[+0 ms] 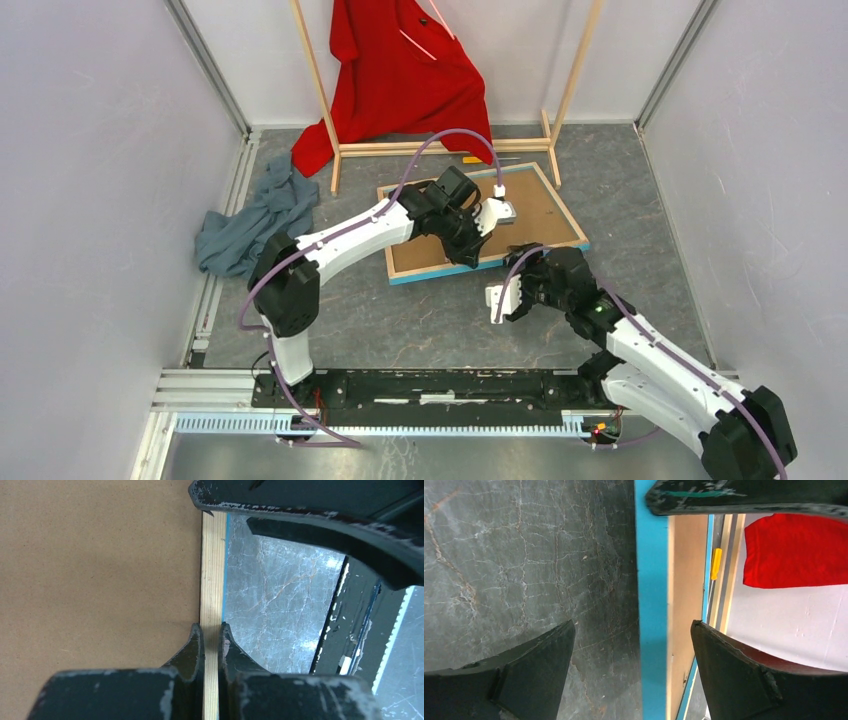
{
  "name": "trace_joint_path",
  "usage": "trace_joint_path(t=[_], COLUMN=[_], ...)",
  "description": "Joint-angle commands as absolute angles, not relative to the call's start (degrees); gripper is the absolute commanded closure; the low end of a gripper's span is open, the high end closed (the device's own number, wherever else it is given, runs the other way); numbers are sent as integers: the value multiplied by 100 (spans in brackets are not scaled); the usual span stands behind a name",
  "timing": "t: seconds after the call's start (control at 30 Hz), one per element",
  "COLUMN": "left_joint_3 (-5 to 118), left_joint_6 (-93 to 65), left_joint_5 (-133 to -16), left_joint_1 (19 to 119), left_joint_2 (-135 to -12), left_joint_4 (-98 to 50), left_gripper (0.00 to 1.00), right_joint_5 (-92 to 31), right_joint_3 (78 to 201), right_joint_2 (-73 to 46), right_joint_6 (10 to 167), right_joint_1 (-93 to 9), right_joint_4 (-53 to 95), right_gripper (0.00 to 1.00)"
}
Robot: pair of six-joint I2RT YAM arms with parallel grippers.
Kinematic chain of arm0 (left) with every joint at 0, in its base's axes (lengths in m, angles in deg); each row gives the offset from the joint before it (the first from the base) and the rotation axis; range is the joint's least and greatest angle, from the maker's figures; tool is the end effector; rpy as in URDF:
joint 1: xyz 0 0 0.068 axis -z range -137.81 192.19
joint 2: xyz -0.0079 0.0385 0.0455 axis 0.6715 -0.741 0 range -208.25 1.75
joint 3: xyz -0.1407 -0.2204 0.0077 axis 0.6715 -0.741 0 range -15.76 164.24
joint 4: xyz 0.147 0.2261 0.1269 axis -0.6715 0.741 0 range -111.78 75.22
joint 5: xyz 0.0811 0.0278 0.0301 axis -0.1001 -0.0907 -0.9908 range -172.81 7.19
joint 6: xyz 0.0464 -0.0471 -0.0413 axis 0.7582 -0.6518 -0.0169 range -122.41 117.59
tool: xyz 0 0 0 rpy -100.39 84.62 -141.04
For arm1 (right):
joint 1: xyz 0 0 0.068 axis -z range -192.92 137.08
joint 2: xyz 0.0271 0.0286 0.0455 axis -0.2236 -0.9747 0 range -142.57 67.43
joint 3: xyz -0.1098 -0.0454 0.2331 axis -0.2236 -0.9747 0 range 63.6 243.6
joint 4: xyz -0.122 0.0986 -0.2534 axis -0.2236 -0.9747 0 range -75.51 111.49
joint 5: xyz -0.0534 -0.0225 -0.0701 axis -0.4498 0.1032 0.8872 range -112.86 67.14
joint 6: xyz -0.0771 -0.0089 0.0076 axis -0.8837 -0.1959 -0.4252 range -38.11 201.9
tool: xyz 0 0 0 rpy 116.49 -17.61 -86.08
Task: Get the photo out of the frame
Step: Turn over the photo frame at the center of the board.
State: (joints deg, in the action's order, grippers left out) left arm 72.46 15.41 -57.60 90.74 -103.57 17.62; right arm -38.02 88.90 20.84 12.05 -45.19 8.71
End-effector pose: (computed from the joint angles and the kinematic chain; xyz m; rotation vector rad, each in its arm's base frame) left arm 0.2762 -0.3558 0.2189 1.5638 2.0722 -0.7652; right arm 0.1998 0.1468 0.1723 -1.7581 1.2265 -0.0962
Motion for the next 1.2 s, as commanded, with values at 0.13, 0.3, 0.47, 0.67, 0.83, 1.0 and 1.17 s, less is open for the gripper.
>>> trace_joint_path(t=[0.13,0.3,0.47,0.67,0.83,1.0,1.17], left_joint_3=[7658,7661,7658,7638,7588,7531,7564], left_joint_6=[1201,1191,1191,1185,1204,1243,1260], left_joint_5=[-4976,-4903,-4836,-4732,-4586,-4567,-4551], left_joint_1=[8982,8982,8982,8953,8922,8884,8668], left_joint_2=[-10243,-10288,-10292,-10291,-10245,-10127,-9873], left_joint_4=[1704,1707,1724,1733,1733,1725,1729], left_gripper=[98,98,98,98,98,84,55], right_joint_5=[-2878,-2176,-1685,-1672,-1742,-1714,-1792], right_joint_3=[8206,8209,8116,8093,8069,8223,8542], right_joint_2=[1798,1239,971,912,898,902,905], right_joint_6=[920,757,679,660,679,724,850], right_joint_1=[-4984,-5269,-5478,-5587,-5590,-5588,-5592], right_joint_4=[2895,3438,4015,3965,3956,3722,3271], right_gripper=[10,16,27,55,65,86,91])
